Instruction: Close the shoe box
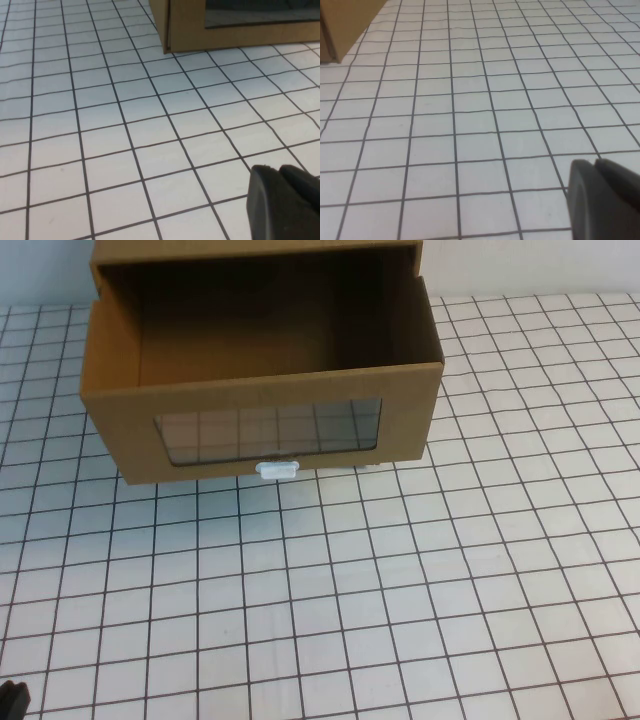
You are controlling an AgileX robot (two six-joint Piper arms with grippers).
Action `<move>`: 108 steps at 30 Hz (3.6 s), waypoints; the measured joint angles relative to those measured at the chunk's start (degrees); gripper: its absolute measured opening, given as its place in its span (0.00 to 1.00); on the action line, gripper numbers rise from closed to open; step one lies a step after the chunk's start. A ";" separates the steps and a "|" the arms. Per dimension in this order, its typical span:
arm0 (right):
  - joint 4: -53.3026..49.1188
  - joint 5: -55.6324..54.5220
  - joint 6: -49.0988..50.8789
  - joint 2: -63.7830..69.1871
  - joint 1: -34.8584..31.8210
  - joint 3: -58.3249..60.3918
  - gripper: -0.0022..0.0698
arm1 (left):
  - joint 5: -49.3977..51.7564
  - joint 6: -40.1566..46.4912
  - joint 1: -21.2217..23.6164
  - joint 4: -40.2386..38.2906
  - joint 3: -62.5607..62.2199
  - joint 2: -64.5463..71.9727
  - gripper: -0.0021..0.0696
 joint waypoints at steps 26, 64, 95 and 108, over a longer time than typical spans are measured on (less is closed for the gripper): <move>0.32 0.00 0.00 0.00 0.00 0.00 0.01 | 0.00 0.00 0.00 0.00 0.00 0.00 0.02; 0.45 -36.22 0.00 0.00 0.00 0.00 0.01 | -23.39 0.00 0.00 0.00 0.00 0.00 0.02; 0.83 -65.93 0.00 -0.44 0.00 0.00 0.01 | -67.38 -2.81 0.00 -0.79 0.00 -0.21 0.02; 0.47 -81.42 1.43 -0.44 0.00 -0.14 0.01 | -80.00 -4.64 0.00 -0.83 -0.80 -0.21 0.02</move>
